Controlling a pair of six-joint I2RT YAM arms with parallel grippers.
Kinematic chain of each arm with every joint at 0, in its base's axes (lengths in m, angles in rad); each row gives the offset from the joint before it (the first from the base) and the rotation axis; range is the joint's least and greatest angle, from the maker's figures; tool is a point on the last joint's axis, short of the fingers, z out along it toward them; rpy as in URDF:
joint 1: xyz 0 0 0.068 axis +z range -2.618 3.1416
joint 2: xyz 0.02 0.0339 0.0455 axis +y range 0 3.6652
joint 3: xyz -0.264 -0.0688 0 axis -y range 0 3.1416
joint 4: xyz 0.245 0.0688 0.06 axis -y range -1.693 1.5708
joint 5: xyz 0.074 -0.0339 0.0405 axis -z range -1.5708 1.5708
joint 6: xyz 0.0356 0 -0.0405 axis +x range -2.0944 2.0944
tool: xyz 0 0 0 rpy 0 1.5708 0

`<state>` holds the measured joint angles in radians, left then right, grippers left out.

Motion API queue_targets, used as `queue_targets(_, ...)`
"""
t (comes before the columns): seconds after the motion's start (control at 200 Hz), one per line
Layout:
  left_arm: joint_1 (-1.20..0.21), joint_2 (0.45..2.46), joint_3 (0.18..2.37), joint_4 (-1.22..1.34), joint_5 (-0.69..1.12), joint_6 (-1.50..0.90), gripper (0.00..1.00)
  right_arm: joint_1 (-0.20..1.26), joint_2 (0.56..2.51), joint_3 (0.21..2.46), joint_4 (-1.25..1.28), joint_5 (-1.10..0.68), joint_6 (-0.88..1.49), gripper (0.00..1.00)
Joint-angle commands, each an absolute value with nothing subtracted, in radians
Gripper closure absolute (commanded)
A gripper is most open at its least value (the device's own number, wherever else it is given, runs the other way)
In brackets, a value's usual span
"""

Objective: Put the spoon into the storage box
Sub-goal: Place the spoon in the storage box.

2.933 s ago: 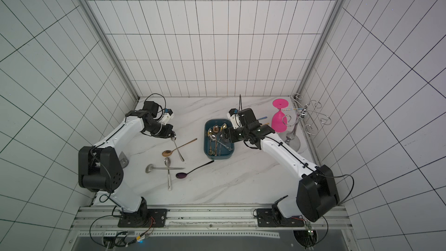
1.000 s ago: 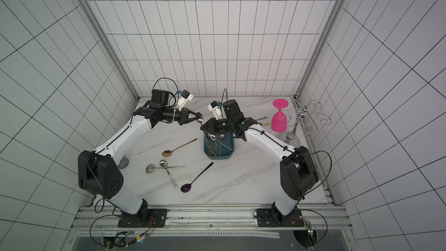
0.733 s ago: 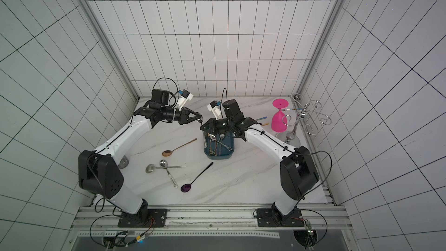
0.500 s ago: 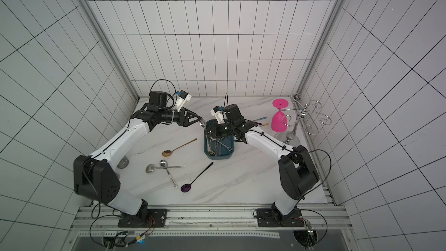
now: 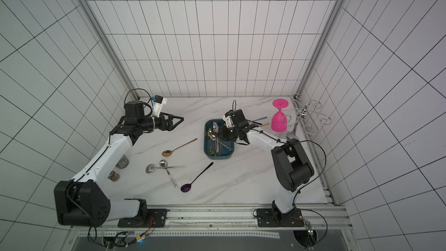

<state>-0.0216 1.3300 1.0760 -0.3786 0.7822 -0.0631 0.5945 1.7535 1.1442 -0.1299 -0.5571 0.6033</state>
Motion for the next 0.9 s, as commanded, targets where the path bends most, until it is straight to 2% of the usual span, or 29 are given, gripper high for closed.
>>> queue_targets(0.0,0.011,1.293,1.055,-0.338,0.758,-0.073,0.01,0.583,1.772,1.156,-0.124,-0.509,0.596,1.00)
queue_targets(0.245,0.041,1.284,1.041,-0.319,0.763,-0.099,0.01,0.567,1.819,1.173,-0.121,-0.497,0.592,0.96)
queue_targets(0.57,0.074,1.288,1.039,-0.308,0.764,-0.107,0.01,0.564,1.750,1.204,-0.247,-0.455,0.456,0.75)
queue_targets(0.765,0.093,1.290,1.038,-0.308,0.761,-0.108,0.01,0.586,1.644,1.200,-0.312,-0.444,0.298,0.69)
queue_targets(0.899,0.107,1.288,1.047,-0.317,0.750,-0.108,0.01,0.647,1.586,1.226,-0.395,-0.417,0.131,0.56)
